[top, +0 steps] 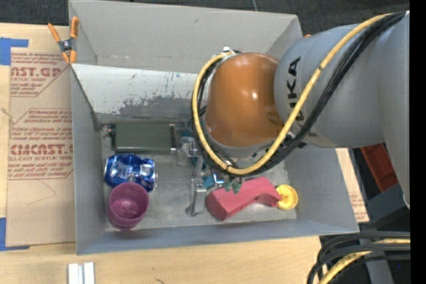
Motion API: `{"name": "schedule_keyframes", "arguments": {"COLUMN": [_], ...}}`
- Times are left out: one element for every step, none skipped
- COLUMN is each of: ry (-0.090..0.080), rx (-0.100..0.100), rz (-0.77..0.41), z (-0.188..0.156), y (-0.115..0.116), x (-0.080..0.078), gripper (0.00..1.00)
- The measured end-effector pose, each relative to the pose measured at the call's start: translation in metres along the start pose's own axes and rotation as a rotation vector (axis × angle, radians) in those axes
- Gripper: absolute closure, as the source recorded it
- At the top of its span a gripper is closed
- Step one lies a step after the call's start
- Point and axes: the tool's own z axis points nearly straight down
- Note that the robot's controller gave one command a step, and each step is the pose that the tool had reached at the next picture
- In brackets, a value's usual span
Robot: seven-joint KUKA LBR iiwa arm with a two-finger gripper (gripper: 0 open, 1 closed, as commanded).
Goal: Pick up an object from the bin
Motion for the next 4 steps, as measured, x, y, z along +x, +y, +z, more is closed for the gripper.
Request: {"name": "schedule_keyframes", "arguments": {"ry": [-0.008, -0.014, -0.003, -0.027], "rx": [-0.001, -0.003, 0.0, -0.009], "rz": [0.001, 0.059, 0.217, 0.131], "z": [-0.004, 0.028, 0.043, 0.076], "y": [-0.001, 0.015, 0.056, 0.065], "x": [-0.002, -0.024, -0.049, -0.088], "gripper": [0.0, 0.0, 0.0, 0.0]}}
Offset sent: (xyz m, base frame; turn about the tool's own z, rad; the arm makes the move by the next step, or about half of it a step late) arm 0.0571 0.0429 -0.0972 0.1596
